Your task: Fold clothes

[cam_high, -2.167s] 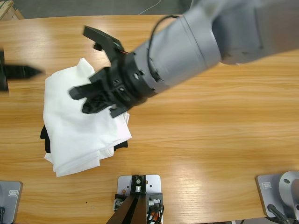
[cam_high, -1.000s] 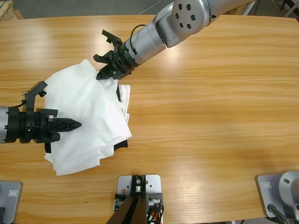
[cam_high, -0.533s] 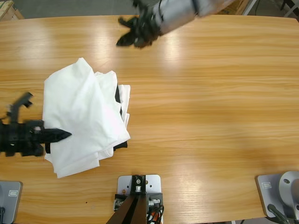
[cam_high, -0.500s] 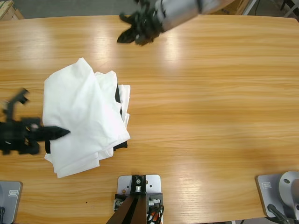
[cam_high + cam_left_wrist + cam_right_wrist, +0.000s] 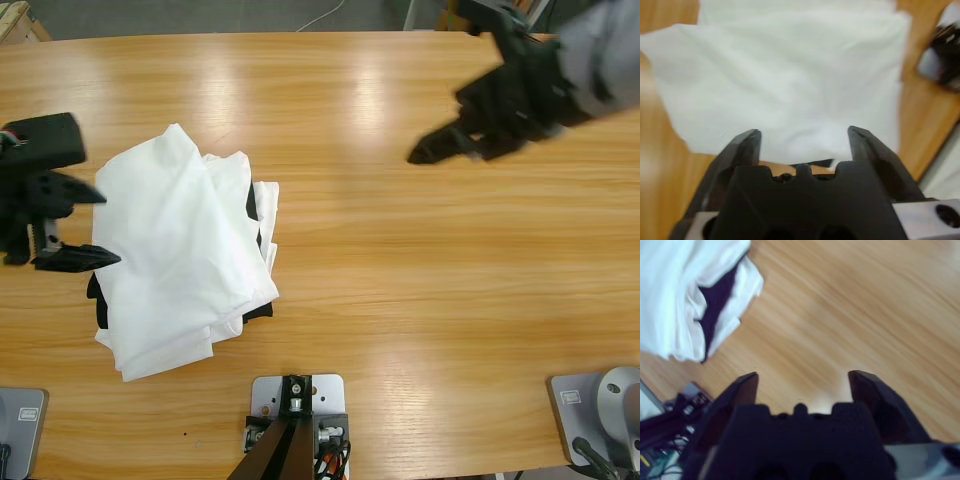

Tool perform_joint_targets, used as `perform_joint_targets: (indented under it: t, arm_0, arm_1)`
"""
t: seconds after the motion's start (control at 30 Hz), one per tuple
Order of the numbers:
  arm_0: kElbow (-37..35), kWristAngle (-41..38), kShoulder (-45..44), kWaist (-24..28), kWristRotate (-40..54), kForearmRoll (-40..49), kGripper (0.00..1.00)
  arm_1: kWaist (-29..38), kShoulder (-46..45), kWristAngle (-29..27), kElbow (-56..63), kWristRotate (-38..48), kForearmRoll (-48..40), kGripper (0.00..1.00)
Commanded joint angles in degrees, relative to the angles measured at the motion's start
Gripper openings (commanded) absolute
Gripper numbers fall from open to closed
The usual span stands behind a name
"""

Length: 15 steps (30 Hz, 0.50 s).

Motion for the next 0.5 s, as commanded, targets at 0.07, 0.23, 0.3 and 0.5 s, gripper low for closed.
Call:
perform_joint_targets:
  t: [0.07,0.23,0.3,0.5]
  arm_0:
    - [-1.9,0.8,10.0,-0.6,10.6,0.8,0.991]
    - [-1.7,0.3,15.6,-2.2,11.2,-0.7,0.999]
    - [-1.6,0.1,18.0,-3.0,11.5,-1.9,0.999]
    - [-2.0,0.7,23.1,-2.9,13.0,-4.8,1.0]
  arm_1:
    - [0.3,-5.7,-3.3,8.0,1.7,1.6,1.0]
    - [-2.1,-5.9,-2.7,9.6,1.7,0.6,1.0]
    - [-2.9,-5.6,-2.5,9.7,1.4,0.2,1.0]
    - [-5.6,-5.1,-1.5,10.7,0.3,-0.5,1.0]
